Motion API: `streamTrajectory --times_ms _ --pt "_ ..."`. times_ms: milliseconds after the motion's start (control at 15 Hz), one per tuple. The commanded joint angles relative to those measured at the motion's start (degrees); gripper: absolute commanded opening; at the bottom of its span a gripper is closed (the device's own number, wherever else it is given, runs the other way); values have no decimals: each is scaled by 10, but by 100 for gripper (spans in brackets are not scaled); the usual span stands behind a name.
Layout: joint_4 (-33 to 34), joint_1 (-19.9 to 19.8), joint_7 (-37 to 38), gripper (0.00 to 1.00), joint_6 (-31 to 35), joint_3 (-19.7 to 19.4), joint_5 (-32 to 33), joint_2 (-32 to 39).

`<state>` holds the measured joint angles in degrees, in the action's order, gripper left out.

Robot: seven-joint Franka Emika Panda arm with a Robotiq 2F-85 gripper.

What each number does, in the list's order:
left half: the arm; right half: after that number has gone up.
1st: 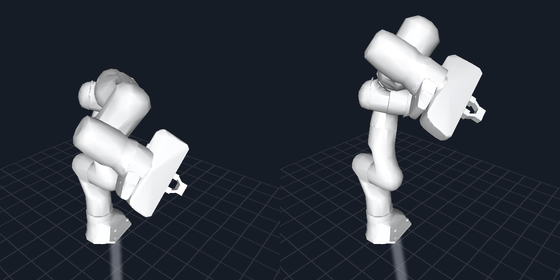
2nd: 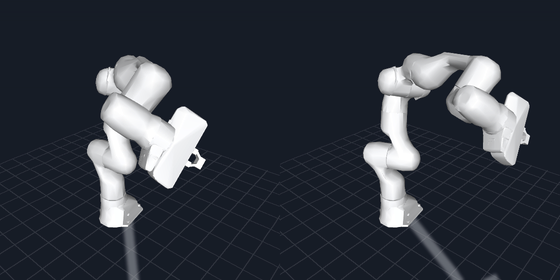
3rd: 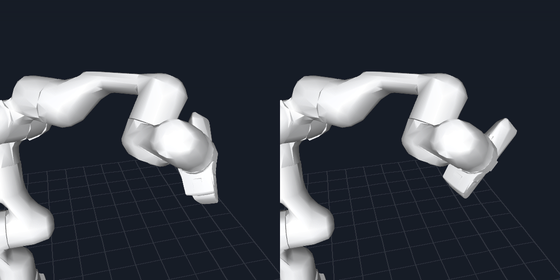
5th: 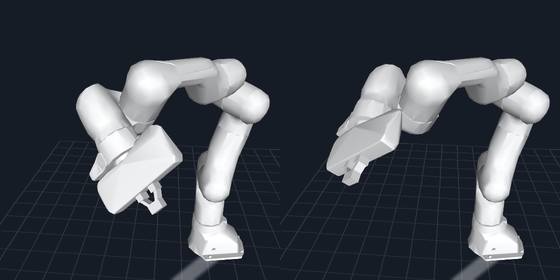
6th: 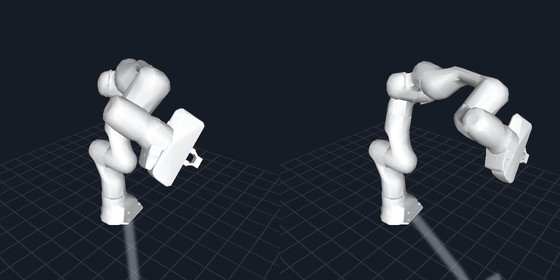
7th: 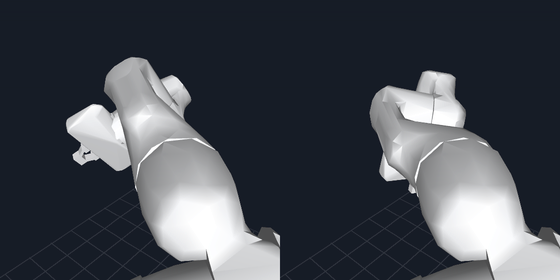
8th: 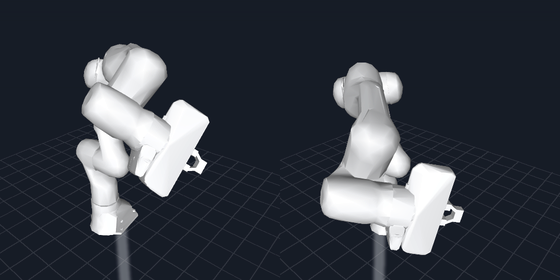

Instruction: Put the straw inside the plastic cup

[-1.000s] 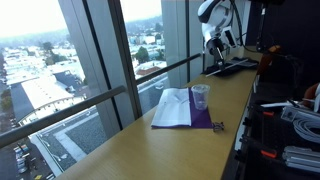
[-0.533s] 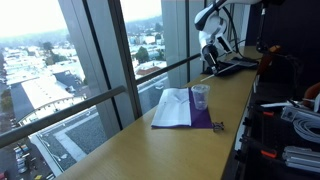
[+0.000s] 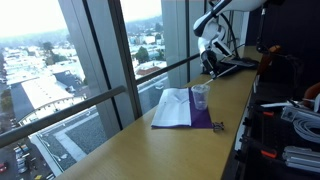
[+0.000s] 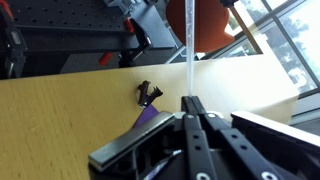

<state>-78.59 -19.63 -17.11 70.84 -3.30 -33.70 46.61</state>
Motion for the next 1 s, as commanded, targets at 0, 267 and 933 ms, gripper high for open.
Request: streamTrajectory --times_ms 0,267,933 --pt "23 -14 32 0 -28 6 -20 14" --pt "30 -19 47 0 -39 9 -32 25" --pt "62 -26 76 0 -63 3 -68 59"
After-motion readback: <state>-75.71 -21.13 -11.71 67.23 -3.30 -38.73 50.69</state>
